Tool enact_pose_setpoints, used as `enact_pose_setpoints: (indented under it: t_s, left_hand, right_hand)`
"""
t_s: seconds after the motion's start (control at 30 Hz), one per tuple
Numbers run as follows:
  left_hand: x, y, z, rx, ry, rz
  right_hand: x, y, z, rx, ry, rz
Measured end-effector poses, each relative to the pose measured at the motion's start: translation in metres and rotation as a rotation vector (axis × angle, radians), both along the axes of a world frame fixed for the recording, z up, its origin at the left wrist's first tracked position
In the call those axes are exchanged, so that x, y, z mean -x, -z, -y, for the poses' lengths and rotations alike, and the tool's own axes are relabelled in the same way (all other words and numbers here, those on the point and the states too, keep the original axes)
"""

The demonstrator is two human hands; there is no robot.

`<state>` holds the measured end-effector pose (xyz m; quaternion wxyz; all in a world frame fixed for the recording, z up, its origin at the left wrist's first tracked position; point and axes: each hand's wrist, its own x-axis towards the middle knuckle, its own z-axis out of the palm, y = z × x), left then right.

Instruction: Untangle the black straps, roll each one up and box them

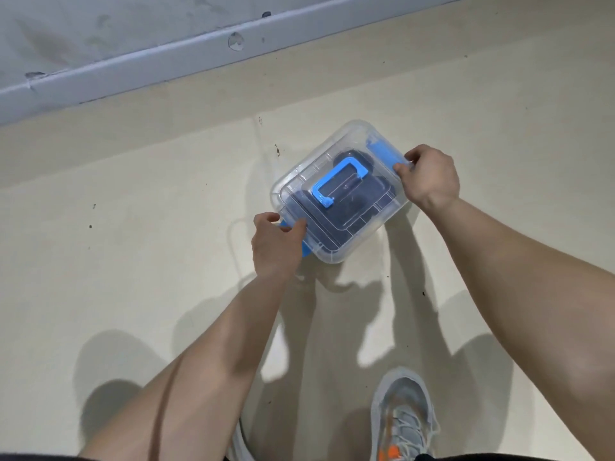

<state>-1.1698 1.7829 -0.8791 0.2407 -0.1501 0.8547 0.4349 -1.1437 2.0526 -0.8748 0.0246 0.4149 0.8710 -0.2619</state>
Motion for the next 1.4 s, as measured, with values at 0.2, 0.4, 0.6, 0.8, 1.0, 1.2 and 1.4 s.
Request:
enact_pose_setpoints:
  t_s: [0.2, 0.4, 0.6, 0.8, 1.0, 1.2, 1.4]
  left_hand:
    - [0.007, -0.002, 0.028, 0.005, -0.087, 0.005]
    - [0.012, -0.004, 0.054, 0.169, -0.071, -0.041]
    - [0.001, -0.009, 0.042, -0.003, -0.204, 0.189]
    - [0.002, -0.012, 0.046, 0.372, 0.118, -0.106]
    - [0.001, -0.004, 0.048, 0.546, 0.225, -0.25]
    - [0.026, -0.002, 0.068, 0.428, 0.107, -0.291]
    - [0.048, -0.033, 0.096, 0.47, 0.304, -0.136]
  right_hand:
    - [-0.03, -0.012, 0.016, 0.045, -0.113, 0.161]
    - [-0.045, -0.011, 0.042, 0.358, -0.028, 0.196]
    - [-0.057, -0.001, 0.056, 0.638, 0.133, 0.156]
    - [-0.062, 0.003, 0.073, 0.281, 0.047, -0.031]
    - [-0.062, 0.009, 0.08, 0.138, -0.032, -0.013]
    - [-0.039, 0.012, 0.119, 0.114, -0.091, -0.054]
    - [-0.023, -0.014, 0.148, 0.146, -0.165, 0.134]
